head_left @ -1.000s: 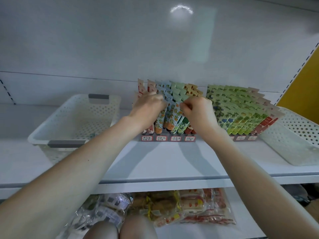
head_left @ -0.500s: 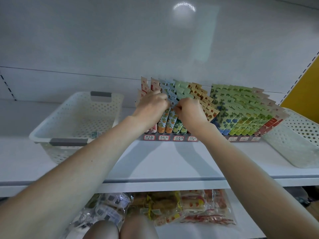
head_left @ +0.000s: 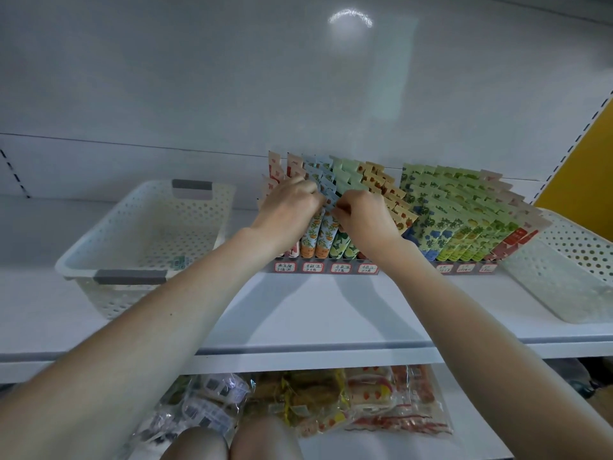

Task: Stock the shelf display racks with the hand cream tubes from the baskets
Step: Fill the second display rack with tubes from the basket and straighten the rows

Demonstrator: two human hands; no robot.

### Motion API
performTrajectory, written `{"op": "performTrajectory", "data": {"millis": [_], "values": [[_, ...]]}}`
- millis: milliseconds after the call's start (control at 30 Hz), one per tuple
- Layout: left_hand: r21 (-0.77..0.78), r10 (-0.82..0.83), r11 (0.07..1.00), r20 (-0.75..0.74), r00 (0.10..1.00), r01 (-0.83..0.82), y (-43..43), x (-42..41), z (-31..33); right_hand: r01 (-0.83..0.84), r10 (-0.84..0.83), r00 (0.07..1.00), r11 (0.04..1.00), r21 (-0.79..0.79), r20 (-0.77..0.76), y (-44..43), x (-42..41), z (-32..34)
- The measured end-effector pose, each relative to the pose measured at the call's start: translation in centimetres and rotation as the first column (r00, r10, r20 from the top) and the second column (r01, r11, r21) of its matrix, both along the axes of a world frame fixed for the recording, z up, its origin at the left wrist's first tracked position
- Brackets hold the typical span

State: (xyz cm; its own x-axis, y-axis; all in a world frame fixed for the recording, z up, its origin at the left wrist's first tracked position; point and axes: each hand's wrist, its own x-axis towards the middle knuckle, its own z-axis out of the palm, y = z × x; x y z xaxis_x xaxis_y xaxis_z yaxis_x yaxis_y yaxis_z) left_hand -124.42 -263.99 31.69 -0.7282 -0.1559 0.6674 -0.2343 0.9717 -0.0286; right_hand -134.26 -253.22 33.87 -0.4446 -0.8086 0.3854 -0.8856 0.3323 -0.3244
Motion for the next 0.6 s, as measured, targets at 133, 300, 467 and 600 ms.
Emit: {"op": "performTrajectory", "data": {"millis": [133, 300, 467, 600], "values": [[0.019, -0.019, 1.000, -0.039, 0.999, 0.020, 0.1, 1.0, 0.8, -0.012, 0.013, 1.000, 0.999, -0.037, 0.020, 0.4, 0.0, 0.2], [0.081, 0.050, 0.996, -0.163, 0.985, -0.037, -1.0, 4.6, 2.6, -0.058, 0.076, 0.994, 0.976, -0.209, 0.079, 1.8, 0.1, 1.1], [0.134, 0.122, 0.985, -0.104, 0.987, -0.107, -1.6, 8.6, 2.2, -0.122, 0.160, 0.982, 0.943, -0.309, 0.103, 2.0, 2.1, 0.8], [0.194, 0.176, 0.965, 0.035, 0.984, -0.179, -1.8, 9.0, 1.4, -0.179, 0.202, 0.978, 0.946, -0.270, 0.060, 0.6, 3.6, 0.5]]}}
